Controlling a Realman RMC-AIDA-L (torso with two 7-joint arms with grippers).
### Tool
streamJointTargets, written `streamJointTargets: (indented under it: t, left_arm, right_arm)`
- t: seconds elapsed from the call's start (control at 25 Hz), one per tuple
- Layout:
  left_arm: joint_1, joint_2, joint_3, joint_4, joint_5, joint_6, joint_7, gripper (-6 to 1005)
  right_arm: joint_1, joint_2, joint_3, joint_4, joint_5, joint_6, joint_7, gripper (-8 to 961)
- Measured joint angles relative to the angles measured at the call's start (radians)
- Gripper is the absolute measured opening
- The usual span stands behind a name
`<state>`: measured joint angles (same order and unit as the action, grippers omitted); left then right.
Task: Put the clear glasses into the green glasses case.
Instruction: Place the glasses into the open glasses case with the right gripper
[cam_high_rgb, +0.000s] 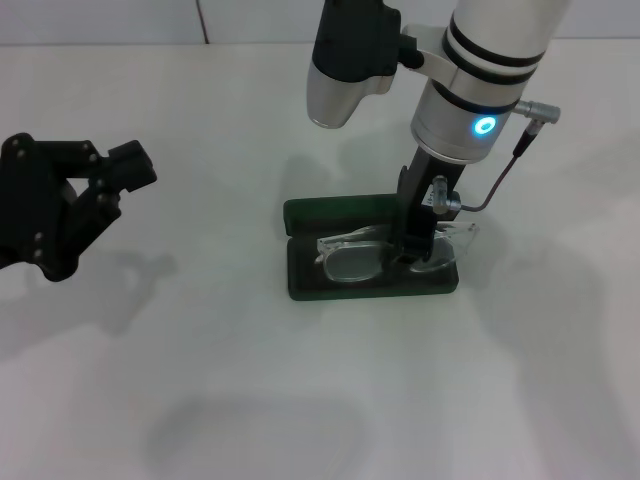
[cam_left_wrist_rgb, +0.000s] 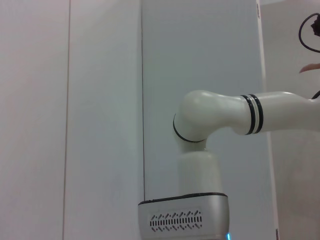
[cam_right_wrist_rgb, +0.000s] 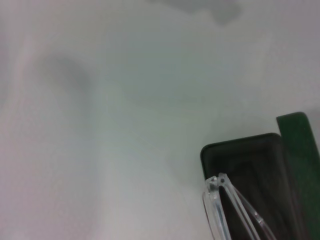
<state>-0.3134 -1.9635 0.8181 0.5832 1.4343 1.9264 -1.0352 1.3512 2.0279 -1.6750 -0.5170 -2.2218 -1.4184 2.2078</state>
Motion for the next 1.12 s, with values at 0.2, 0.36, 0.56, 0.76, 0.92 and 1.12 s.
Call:
streamJointTargets:
  t: [0.2, 0.36, 0.56, 0.76, 0.92, 1.12]
  left_arm:
    - [-0.001, 0.0, 0.001, -0.001, 0.002, 0.0, 0.004, 69]
    - [-0.001, -0.002, -0.004, -0.002, 0.012, 0.0, 0.007, 69]
    - [-0.001, -0.004, -0.004, -0.002, 0.014, 0.0, 0.007, 69]
    - [-0.001, -0.004, -0.005, -0.002, 0.016, 0.0, 0.007, 69]
    - [-0.001, -0.005, -0.005, -0.002, 0.022, 0.0, 0.008, 68]
    - [0.0, -0.006, -0.005, -0.003, 0.025, 0.0, 0.008, 68]
  right_arm:
    - [-0.002, 0.0, 0.001, 0.0, 0.0, 0.002, 0.005, 111]
    - [-0.001, 0.0, 0.0, 0.0, 0.0, 0.003, 0.01, 111]
    - [-0.002, 0.0, -0.001, 0.0, -0.001, 0.005, 0.011, 112]
    - [-0.002, 0.0, -0.002, 0.0, -0.001, 0.006, 0.011, 113]
    - [-0.002, 0.0, -0.002, 0.0, -0.001, 0.006, 0.011, 113]
    - [-0.007, 0.0, -0.002, 0.0, 0.0, 0.006, 0.011, 114]
